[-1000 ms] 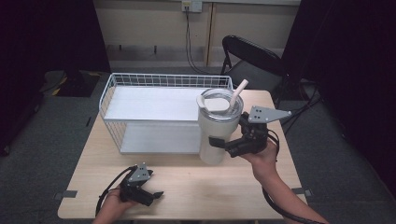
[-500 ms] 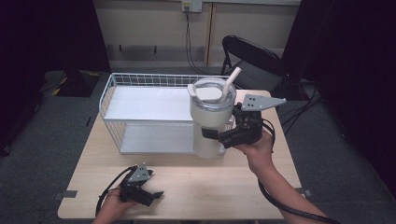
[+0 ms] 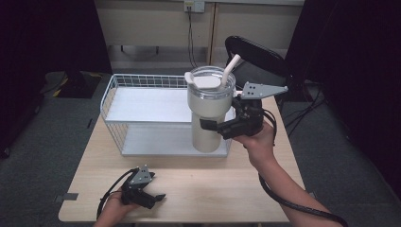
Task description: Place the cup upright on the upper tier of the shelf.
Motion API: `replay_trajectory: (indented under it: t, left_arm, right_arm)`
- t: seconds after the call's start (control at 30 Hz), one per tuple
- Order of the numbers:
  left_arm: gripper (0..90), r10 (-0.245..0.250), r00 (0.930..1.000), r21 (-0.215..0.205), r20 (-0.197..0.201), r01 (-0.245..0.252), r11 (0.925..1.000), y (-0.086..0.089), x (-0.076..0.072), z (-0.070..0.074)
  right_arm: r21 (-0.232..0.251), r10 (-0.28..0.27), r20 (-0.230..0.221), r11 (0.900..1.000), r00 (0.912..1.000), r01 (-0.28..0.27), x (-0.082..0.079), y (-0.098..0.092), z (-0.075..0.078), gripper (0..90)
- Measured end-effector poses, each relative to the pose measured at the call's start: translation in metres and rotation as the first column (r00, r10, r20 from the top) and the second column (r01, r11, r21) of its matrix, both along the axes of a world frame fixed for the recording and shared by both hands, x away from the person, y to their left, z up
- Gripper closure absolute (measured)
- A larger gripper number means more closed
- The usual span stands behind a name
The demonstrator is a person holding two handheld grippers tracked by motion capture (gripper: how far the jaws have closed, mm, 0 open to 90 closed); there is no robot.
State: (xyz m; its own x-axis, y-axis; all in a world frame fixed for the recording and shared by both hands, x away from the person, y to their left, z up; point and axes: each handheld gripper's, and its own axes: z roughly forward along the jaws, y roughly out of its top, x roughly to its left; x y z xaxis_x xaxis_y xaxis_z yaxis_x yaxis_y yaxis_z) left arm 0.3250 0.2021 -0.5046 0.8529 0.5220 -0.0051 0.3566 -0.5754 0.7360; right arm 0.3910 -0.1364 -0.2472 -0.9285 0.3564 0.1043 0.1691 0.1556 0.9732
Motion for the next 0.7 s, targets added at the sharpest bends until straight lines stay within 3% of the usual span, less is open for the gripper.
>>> replay_trajectory:
  t: [0.53, 0.7]
  left_arm:
    - [9.7, 0.0, 1.0, -0.002, -0.003, 0.0, 1.0, 0.0, 0.0, 0.0]
    - [9.7, -0.001, 1.0, 0.0, -0.005, 0.001, 1.0, 0.0, 0.0, 0.0]
  right_arm:
    - [0.022, -0.044, 0.014, 0.999, 0.9989, 0.044, 0.017, 0.013, 0.021, 8.9]
    - [0.007, -0.071, 0.029, 0.997, 0.9971, 0.071, 0.024, 0.018, 0.025, 8.9]
